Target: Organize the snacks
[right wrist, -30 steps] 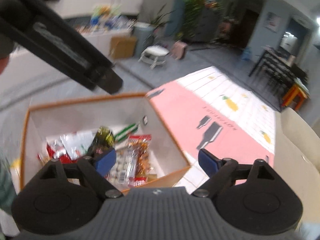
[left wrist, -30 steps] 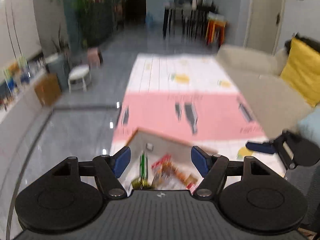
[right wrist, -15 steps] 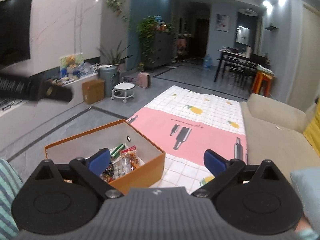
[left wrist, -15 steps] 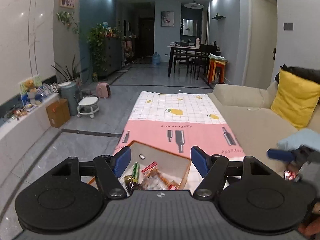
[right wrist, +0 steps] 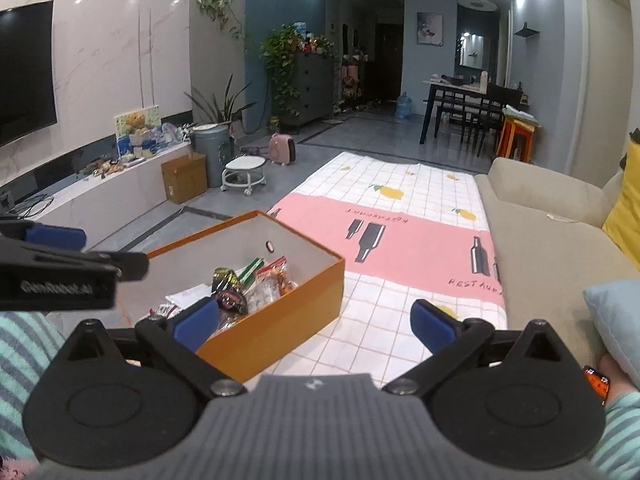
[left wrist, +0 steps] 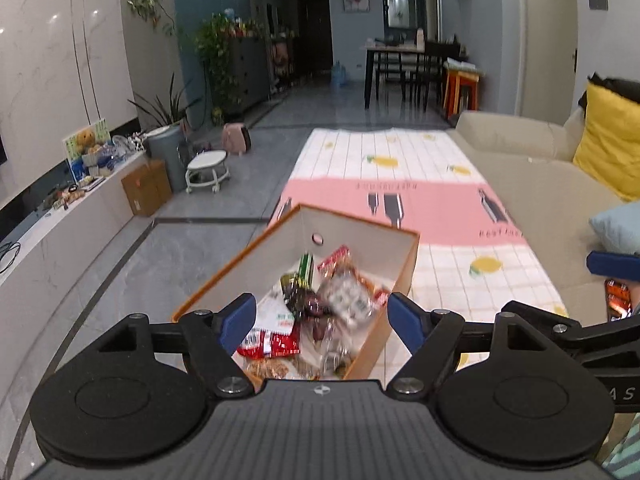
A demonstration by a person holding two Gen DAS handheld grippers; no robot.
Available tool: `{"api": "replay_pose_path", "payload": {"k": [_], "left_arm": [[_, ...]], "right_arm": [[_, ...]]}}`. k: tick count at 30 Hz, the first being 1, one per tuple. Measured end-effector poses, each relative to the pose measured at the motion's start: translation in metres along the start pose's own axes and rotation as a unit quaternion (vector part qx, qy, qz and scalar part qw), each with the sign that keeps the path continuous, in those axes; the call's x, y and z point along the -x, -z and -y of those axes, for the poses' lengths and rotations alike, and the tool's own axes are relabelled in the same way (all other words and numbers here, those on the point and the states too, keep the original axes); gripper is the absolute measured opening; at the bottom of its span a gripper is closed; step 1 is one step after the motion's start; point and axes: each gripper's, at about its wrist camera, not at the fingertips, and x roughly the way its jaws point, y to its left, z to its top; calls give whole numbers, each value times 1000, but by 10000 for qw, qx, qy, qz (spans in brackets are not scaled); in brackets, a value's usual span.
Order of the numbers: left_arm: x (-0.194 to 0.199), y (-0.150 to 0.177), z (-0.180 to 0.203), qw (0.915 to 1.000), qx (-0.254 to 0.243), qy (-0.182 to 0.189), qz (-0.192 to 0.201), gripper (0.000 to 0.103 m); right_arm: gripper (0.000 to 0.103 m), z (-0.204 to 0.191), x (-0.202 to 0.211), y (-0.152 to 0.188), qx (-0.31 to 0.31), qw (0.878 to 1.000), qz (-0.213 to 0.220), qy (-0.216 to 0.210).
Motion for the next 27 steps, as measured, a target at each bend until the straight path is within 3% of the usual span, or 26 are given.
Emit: {"api": "replay_pose_path", "payload": {"k": [9,27], "left_arm": [[-3,10,2,9997,-72,-53,-210,88],[-3,10,3,9993,-158,-61,-344,88]], "right_arm": [[99,4,-13,6,-64,9997,-212,102],[99,3,-9,5,-49,9998,-150,95]]}}
